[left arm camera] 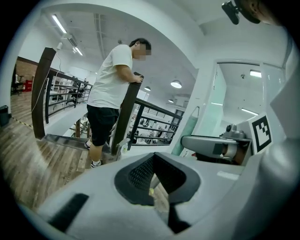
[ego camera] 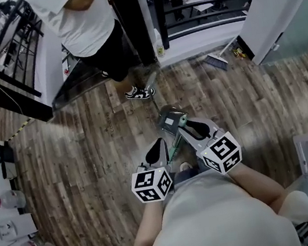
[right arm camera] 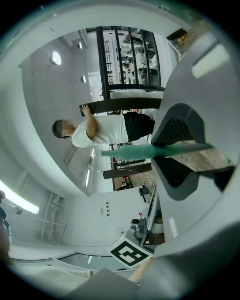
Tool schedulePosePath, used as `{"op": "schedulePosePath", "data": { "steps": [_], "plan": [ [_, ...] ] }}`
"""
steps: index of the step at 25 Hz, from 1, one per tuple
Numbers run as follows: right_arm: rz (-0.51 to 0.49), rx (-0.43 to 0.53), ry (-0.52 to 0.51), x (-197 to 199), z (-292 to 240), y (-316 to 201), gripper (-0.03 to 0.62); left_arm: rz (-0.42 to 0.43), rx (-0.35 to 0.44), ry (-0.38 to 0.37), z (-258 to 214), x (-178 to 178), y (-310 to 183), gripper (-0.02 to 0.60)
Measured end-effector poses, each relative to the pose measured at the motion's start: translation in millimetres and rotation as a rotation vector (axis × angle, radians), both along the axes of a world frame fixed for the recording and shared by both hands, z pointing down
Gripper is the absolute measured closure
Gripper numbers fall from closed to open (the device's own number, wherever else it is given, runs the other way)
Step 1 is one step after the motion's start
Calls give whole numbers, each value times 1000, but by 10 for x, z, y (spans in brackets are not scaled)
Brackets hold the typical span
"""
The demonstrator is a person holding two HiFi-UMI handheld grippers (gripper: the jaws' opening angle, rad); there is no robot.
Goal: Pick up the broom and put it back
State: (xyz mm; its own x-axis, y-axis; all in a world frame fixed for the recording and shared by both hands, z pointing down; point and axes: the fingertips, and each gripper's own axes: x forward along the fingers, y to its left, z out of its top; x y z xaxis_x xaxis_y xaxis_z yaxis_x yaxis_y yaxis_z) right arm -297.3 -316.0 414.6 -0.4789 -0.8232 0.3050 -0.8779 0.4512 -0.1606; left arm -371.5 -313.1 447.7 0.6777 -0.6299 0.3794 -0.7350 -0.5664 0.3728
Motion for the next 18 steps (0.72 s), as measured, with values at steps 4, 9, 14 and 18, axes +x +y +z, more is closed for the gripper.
{"op": "schedulePosePath", "data": {
  "steps": [4,9,14,18],
  "plan": [
    [53,11,-11,98,-56,83,500,42,-1,3,-4,71,66,575],
    [121,16,-18,302,-75,235,500,112,-2,0,22,282,141,575],
    [208,17,-24,569,-75,386,500,201,2,5,4,562,204,576],
    [278,21,-23,827,-62,564,499,271,13,10,-8,821,307,576]
  ]
}}
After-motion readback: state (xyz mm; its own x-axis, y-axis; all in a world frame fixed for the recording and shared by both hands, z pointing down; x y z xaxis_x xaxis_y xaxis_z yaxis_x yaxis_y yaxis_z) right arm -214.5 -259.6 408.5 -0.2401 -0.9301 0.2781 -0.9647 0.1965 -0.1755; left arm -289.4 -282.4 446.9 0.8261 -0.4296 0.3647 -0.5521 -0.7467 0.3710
